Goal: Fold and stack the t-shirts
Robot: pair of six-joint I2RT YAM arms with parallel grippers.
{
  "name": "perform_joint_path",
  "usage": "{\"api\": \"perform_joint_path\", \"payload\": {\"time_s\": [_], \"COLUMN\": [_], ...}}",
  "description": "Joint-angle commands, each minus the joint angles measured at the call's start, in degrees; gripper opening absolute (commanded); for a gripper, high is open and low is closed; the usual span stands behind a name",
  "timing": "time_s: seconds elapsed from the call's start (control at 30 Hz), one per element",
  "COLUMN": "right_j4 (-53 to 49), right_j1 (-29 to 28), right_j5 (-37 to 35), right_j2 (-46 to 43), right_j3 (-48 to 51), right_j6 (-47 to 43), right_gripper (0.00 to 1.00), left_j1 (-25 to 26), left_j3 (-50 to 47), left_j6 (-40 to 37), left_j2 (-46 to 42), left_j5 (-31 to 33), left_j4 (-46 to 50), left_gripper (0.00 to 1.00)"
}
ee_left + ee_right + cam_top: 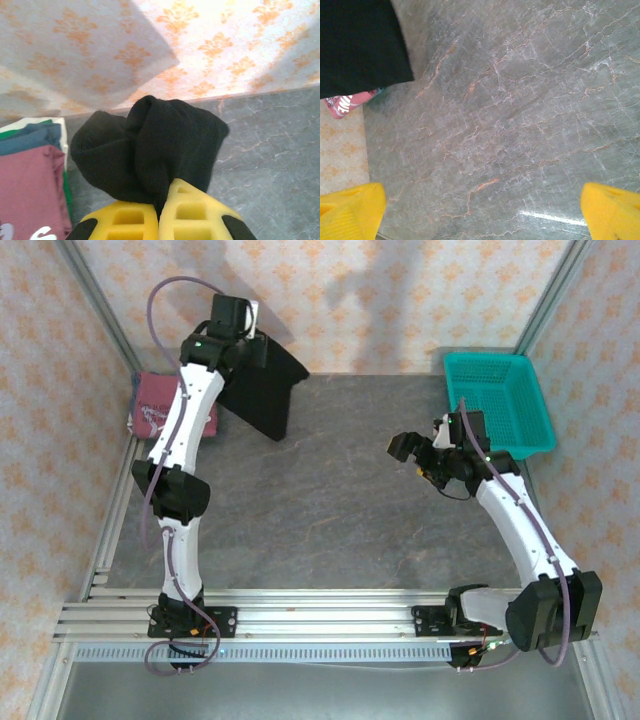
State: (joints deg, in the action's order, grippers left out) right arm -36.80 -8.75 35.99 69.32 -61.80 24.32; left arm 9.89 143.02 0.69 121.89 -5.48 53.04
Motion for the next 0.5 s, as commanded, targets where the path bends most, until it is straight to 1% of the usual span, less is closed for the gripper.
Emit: {"api": "perform_joint_path", "payload": {"time_s": [0.0, 0.13, 0.47], "right_j4": [2.16, 3.42, 5.07], "right_j1": [-0.3, -0.3, -0.39], "right_j5": [0.04, 0.14, 0.66], "right_j2": [0.46, 1.61, 3.87], "right_j3": [-0.76, -0.94, -2.05], "right_j6": [1.13, 2.1, 3.53], "right_gripper": [0.99, 0.99, 0.99], "left_j1": [-1.88, -5.09, -10.86], "left_j3": [5.02, 6.11, 5.99], "left_j6": [-2.27, -2.01, -1.25], "left_j2": [-1.31, -2.18, -3.93], "left_j5": [-1.98, -4.37, -9.78], "left_j4": [3.8, 3.64, 1.07], "left_gripper": [0.0, 0.0, 0.0]}}
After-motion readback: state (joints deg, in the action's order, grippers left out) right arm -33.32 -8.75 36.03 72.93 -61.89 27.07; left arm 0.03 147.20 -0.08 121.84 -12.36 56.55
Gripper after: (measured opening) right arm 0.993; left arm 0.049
